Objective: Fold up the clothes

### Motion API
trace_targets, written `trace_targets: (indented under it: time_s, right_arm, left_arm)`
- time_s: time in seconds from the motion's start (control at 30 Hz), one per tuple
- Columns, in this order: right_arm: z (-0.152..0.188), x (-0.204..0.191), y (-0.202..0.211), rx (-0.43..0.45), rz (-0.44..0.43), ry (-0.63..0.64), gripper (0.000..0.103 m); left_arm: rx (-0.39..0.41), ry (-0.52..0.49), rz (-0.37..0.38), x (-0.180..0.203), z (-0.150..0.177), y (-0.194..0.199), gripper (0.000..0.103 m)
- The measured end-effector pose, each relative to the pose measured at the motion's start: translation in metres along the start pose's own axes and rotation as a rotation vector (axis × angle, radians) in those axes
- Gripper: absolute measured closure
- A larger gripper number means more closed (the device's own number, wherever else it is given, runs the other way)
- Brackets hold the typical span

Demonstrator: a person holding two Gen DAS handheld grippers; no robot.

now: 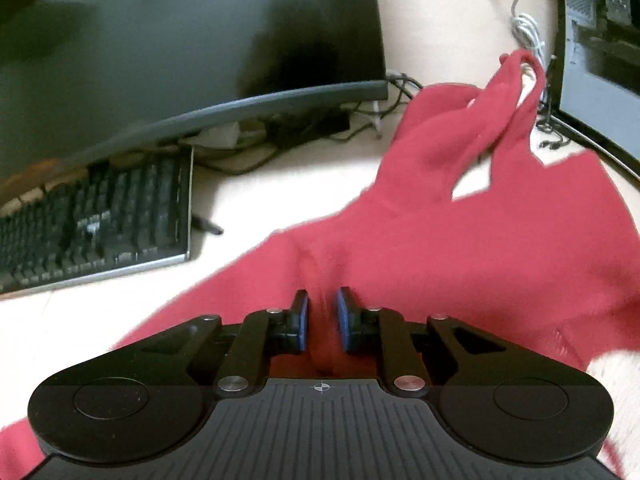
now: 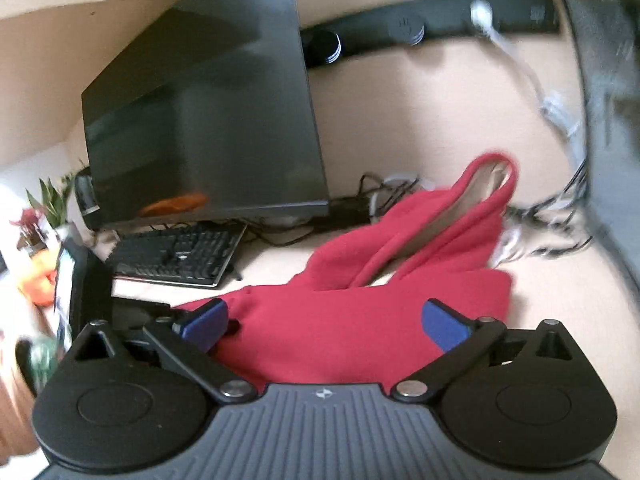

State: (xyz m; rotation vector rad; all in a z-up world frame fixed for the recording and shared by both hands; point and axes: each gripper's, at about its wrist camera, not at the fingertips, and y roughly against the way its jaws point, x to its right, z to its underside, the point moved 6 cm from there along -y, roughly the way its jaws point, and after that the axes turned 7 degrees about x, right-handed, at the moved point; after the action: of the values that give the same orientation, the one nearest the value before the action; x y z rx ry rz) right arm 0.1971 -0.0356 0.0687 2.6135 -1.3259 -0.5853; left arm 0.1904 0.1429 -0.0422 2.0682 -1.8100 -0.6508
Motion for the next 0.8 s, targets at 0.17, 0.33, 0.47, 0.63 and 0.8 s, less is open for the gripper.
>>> trace_targets:
  time_s: [0.17, 0.33, 0.47, 0.63, 0.8]
  right_arm:
    - [0.043, 0.029, -0.058, -0.22, 0.02, -0.164, 0.0]
    - [0.044, 0.021, -0.062, -0.228, 0.036, -0.103, 0.0]
    - [0.046, 0.019, -0.063, -0.241, 0.045, -0.072, 0.0]
    - [0.048, 0.003, -0.067, -0.266, 0.108, 0.054, 0.0]
    - [0.042, -0.095, -0.053, -0.141, -0.057, 0.428, 0.0]
  left_arm:
    - [0.027, 0.118, 0.06, -0.022, 0.001, 0.018, 0.049]
    - [0.074, 0.294, 0.015, -0.084, 0.01, 0.083, 0.023]
    - [0.084, 0.362, -0.176, -0.142, 0.042, 0.132, 0.021]
    - [0.037, 0.487, -0.299, -0.191, 0.086, 0.156, 0.021]
    - [0.033, 0.603, -0.22, -0.204, 0.101, 0.152, 0.023]
